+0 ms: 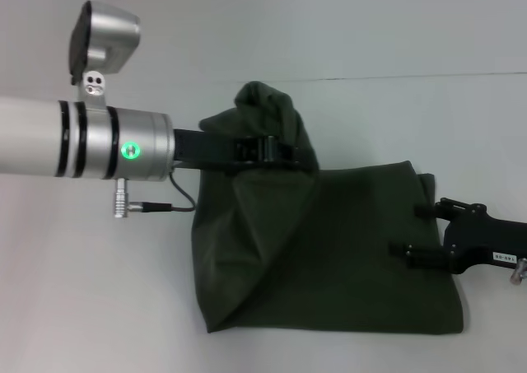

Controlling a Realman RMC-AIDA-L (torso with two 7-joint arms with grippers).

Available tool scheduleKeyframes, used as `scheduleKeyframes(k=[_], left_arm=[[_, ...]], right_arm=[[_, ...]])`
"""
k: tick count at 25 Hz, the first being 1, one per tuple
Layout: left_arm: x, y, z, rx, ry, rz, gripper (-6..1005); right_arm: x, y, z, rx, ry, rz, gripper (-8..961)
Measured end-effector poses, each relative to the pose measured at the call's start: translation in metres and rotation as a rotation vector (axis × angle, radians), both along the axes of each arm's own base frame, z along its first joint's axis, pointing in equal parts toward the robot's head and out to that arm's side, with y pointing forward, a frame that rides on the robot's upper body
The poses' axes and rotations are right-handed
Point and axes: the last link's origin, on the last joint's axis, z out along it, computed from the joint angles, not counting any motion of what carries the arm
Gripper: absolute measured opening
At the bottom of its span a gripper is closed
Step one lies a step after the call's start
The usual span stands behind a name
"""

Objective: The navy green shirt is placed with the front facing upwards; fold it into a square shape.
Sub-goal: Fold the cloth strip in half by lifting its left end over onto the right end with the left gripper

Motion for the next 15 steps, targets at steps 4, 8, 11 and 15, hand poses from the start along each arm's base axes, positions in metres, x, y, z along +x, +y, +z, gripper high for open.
scheduleKeyframes(k=[4,8,11,15], left_arm=[[0.007,0.000,-0.006,0.002,-0.017,-0.011,150],[0.013,-0.001,-0.016,-0.002,-0.021,-0.016,156],[0.017,-0.003,-0.027,-0.008,-0.030,-0.026,161],[0.021,-0.005,-0.037,-0.004,-0.045,-0.044,167]], right_arm=[[0.001,0.000,0.000,0.002,-0.004,-0.004,929],[0.002,0.000,0.000,0.001,-0.007,-0.005,928],[0.002,0.000,0.000,0.002,-0.008,-0.005,926],[0.002,0.000,0.000,0.003,-0.010,-0.005,924]])
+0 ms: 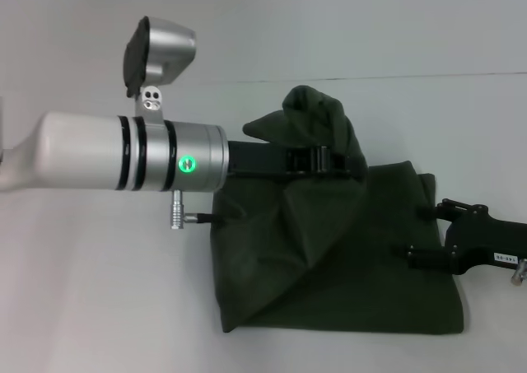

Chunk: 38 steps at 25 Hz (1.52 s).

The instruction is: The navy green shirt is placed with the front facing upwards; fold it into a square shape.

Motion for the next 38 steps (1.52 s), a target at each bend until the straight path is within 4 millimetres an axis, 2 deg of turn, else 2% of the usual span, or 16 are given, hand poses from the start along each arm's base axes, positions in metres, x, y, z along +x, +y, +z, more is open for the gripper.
scheduleKeyframes(k=[10,16,19,23,25,27,30,38], left_arm=[[-0.001,-0.004,-0.025,0.026,-0.049,-0.014,183],[0.000,-0.006,-0.025,0.038,-0.094,-0.020,192],[0.000,-0.006,-0.022,0.040,-0.115,-0.016,305],[-0.002,-0.004,-0.017,0.055,-0.122,-0.015,460],[-0.001,-0.003,-0.014,0.064,-0.124,-0.028,540],[0.000,-0.002,-0.011,0.080,-0.125,-0.050,619],[0.001,0.001,-0.006,0.107,-0.119,-0.083,838],[-0.019,0.007,0.014,0.162,-0.115,-0.053,933]], right_arm=[[0.002,0.000,0.003,0.010,-0.001,-0.006,924],[0.009,-0.001,0.015,0.033,-0.009,-0.023,924],[0.022,-0.006,0.034,0.076,-0.047,-0.061,925],[0.038,-0.018,0.072,0.182,-0.054,-0.115,925],[0.039,-0.024,0.088,0.218,-0.026,-0.112,925],[0.032,-0.027,0.095,0.225,0.022,-0.082,925],[0.015,-0.024,0.088,0.174,0.063,-0.014,925],[-0.031,-0.004,0.022,-0.060,0.036,0.142,925]])
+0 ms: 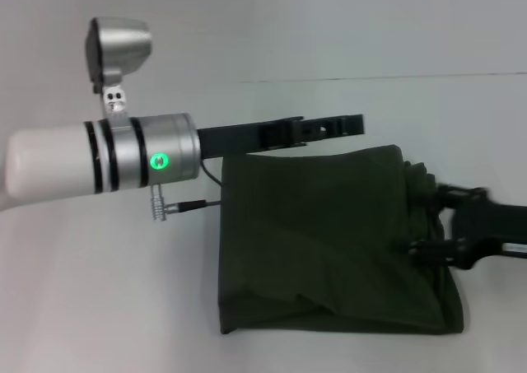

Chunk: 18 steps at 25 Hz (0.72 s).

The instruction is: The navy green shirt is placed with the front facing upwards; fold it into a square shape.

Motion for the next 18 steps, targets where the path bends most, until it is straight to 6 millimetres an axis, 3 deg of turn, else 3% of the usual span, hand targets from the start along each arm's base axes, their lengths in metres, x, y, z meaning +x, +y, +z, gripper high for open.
scheduleKeyframes(k=[9,18], left_arm=[[-0.014,-0.005,0.003,0.020,-0.016,0.025,967],[-0.015,-0.008,0.003,0.013,-0.023,0.024,963]], right_arm=[[-0.004,0.005,-0.035,-0.101,-0.076,0.002,925],[0.027,-0.016,-0.030,-0.076,-0.104,-0.095,926]])
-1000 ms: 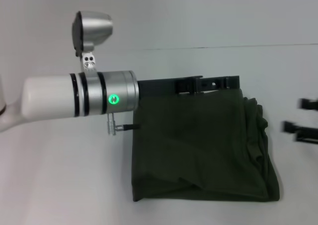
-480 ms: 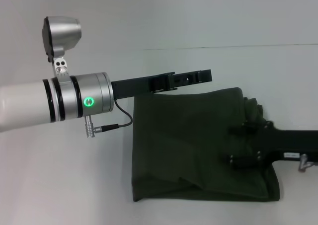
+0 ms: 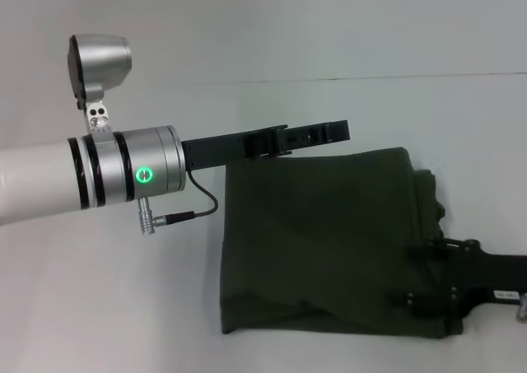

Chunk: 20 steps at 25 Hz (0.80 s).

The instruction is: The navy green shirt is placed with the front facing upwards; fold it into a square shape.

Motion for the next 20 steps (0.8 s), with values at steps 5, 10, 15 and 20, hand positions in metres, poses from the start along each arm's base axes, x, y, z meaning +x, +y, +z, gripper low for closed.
scheduleKeyframes(k=[5,10,15,20], left_arm=[[0.000,0.000,0.000,0.001,-0.001,0.000,962],[0.001,0.000,0.000,0.003,0.001,-0.005,960],[0.002,0.002,0.001,0.017,0.007,-0.023,958],[0.001,0.002,0.002,0.031,0.009,-0.031,956]], right_arm=[[0.015,-0.009,0.007,0.037,-0.003,-0.053,926],[0.014,-0.009,0.019,0.098,0.071,-0.071,926],[-0.003,0.006,0.036,0.178,0.193,-0.051,926],[-0.016,0.033,0.028,0.206,0.179,-0.080,926]])
